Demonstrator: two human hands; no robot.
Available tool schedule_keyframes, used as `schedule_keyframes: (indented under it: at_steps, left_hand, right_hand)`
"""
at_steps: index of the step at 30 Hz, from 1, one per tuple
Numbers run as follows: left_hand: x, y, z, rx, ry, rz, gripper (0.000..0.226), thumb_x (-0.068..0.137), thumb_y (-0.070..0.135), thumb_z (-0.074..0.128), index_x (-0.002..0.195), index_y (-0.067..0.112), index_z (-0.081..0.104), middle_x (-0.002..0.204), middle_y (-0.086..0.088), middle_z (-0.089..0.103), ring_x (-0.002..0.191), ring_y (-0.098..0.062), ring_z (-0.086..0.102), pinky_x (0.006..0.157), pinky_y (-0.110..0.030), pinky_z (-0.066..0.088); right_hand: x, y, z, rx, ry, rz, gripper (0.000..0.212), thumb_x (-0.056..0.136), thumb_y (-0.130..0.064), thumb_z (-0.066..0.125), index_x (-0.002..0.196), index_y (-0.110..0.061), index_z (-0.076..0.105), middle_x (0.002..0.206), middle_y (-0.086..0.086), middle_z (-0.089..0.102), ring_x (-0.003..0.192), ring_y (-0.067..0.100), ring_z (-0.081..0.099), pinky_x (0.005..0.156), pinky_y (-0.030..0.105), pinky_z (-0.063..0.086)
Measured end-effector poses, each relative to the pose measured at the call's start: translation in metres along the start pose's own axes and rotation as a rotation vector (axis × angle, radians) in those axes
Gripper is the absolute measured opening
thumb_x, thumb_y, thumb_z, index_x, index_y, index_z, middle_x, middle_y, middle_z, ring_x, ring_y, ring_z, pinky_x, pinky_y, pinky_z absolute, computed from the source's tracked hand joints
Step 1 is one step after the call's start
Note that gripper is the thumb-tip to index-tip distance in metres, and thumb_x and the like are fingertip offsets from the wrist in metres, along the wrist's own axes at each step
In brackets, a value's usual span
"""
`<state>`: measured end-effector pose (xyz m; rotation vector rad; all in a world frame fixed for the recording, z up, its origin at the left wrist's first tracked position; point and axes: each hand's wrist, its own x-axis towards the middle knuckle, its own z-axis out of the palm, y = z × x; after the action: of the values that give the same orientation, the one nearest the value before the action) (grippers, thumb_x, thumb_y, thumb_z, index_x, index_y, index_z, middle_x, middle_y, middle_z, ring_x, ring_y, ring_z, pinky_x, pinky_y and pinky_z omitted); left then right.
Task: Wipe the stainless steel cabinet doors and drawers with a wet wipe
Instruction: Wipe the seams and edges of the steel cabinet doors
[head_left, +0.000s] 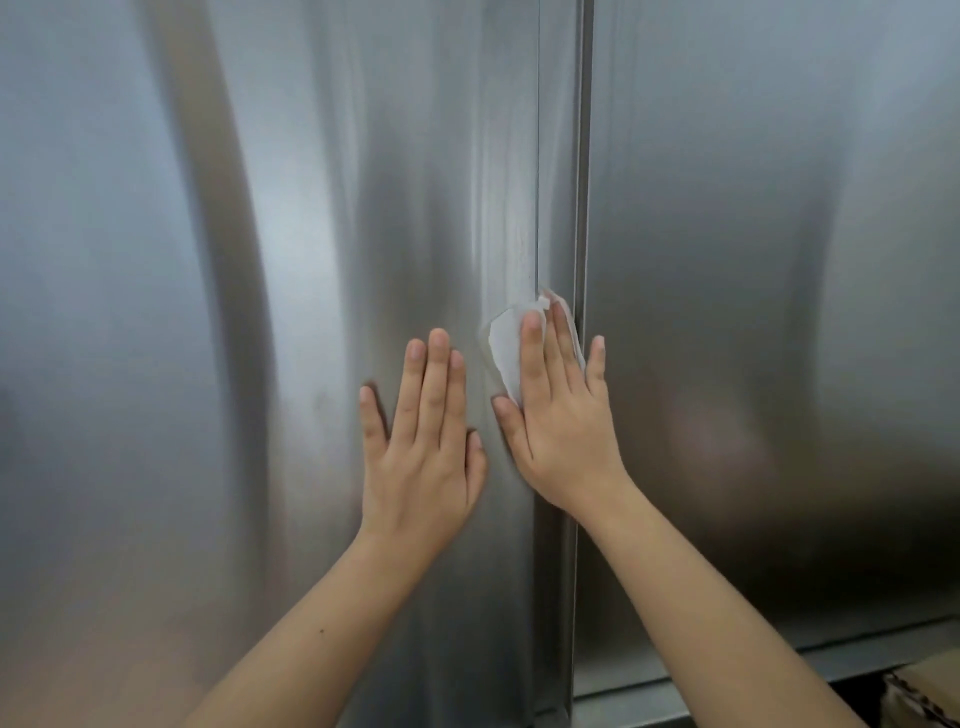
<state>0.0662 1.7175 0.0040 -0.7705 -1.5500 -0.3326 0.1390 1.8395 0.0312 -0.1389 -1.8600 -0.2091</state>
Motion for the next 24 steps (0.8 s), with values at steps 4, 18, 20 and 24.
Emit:
schedule_keyframes:
  at_steps: [4, 18, 20, 24]
  left_hand:
    - [-0.017, 0.002, 0.000, 0.002, -0.025, 0.046, 0.060, 0.090, 0.026, 0.035, 0.143, -0.001, 0.025, 0.150, -0.016, 0.024, 0.139, -0.028, 0.022, 0.110, -0.053, 0.011]
    - [-0.055, -0.002, -0.007, -0.017, -0.112, 0.116, 0.060, 0.089, 0.025, 0.037, 0.144, 0.003, 0.025, 0.150, -0.014, 0.024, 0.140, -0.026, 0.020, 0.107, -0.055, 0.015]
    - [-0.055, -0.003, -0.007, -0.032, -0.105, 0.110, 0.060, 0.089, 0.025, 0.037, 0.144, 0.004, 0.026, 0.150, -0.014, 0.024, 0.139, -0.027, 0.022, 0.107, -0.055, 0.015]
    - [-0.062, -0.004, -0.007, -0.047, -0.120, 0.114, 0.061, 0.088, 0.024, 0.038, 0.144, 0.005, 0.025, 0.151, -0.013, 0.023, 0.140, -0.027, 0.022, 0.108, -0.055, 0.014]
  right_hand:
    - [-0.032, -0.004, 0.009, -0.015, -0.041, -0.002, 0.062, 0.100, -0.044, 0.013, 0.148, -0.010, -0.006, 0.153, 0.013, 0.003, 0.143, 0.022, 0.003, 0.116, 0.041, -0.004]
    - [-0.032, -0.004, 0.006, -0.006, -0.080, 0.038, 0.064, 0.098, -0.044, 0.022, 0.146, -0.007, 0.003, 0.153, 0.013, 0.004, 0.142, 0.020, 0.001, 0.114, 0.039, -0.009]
    - [-0.041, -0.006, 0.011, 0.005, -0.067, 0.042, 0.064, 0.098, -0.044, 0.019, 0.146, -0.006, 0.001, 0.152, 0.013, 0.005, 0.142, 0.019, 0.002, 0.114, 0.040, -0.007]
    - [-0.102, -0.012, 0.022, 0.013, -0.114, 0.033, 0.065, 0.099, -0.043, 0.019, 0.147, -0.011, -0.010, 0.153, 0.012, 0.006, 0.143, 0.020, 0.000, 0.115, 0.046, 0.001]
